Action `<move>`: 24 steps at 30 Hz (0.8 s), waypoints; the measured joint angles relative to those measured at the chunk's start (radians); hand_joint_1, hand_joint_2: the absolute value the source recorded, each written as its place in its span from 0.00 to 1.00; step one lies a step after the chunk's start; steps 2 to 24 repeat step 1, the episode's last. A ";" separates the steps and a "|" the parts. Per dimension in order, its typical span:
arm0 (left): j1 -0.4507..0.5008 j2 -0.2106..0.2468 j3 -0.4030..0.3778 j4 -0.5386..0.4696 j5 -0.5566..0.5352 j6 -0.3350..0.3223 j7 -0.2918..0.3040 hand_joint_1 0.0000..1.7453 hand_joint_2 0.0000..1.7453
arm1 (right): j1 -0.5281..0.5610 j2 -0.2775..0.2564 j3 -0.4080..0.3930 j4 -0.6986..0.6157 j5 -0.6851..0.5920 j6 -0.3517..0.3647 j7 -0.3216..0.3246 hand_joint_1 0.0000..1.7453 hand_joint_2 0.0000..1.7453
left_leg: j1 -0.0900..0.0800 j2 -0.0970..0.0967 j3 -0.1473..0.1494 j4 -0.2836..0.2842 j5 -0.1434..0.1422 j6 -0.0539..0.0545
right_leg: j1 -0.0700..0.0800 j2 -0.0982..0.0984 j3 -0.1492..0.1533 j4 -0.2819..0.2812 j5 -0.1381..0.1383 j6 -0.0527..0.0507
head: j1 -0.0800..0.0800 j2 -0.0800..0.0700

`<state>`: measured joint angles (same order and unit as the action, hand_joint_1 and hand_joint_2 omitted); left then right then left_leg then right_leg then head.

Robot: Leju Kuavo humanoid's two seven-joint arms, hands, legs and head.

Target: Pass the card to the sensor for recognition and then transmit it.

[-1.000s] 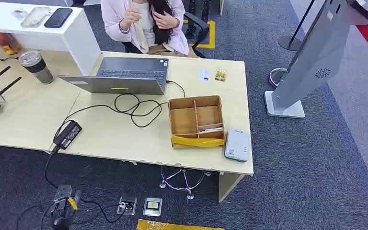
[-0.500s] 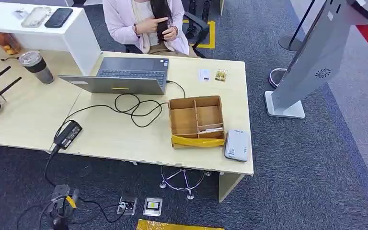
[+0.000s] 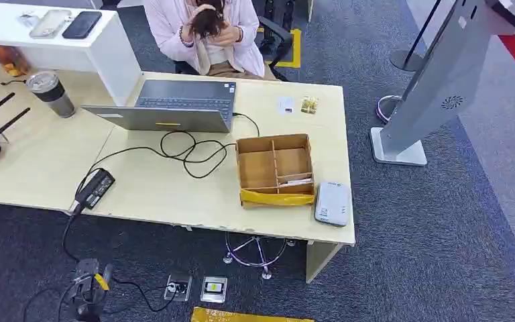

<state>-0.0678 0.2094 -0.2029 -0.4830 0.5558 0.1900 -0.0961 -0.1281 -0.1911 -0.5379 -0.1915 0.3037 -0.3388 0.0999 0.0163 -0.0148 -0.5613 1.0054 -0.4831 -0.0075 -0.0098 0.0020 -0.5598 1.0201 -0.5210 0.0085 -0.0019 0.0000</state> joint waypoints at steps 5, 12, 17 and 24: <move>-0.001 -0.002 0.000 0.003 0.000 0.000 -0.001 0.00 0.00 | 0.000 -0.002 0.000 0.000 0.001 0.001 0.001 0.00 0.00 | 0.000 0.000 0.000 0.000 0.000 0.000 | 0.000 0.000 0.000 0.000 0.000 0.000 | 0.000 0.000; -0.001 -0.002 0.000 0.003 0.000 0.000 -0.001 0.00 0.00 | 0.000 -0.002 0.000 0.000 0.001 0.001 0.001 0.00 0.00 | 0.000 0.000 0.000 0.000 0.000 0.000 | 0.000 0.000 0.000 0.000 0.000 0.000 | 0.000 0.000; -0.001 -0.002 0.000 0.003 0.000 0.000 -0.001 0.00 0.00 | 0.000 -0.002 0.000 0.000 0.001 0.001 0.001 0.00 0.00 | 0.000 0.000 0.000 0.000 0.000 0.000 | 0.000 0.000 0.000 0.000 0.000 0.000 | 0.000 0.000; -0.001 -0.002 0.000 0.003 0.000 0.000 -0.001 0.00 0.00 | 0.000 -0.002 0.000 0.000 0.001 0.001 0.001 0.00 0.00 | 0.000 0.000 0.000 0.000 0.000 0.000 | 0.000 0.000 0.000 0.000 0.000 0.000 | 0.000 0.000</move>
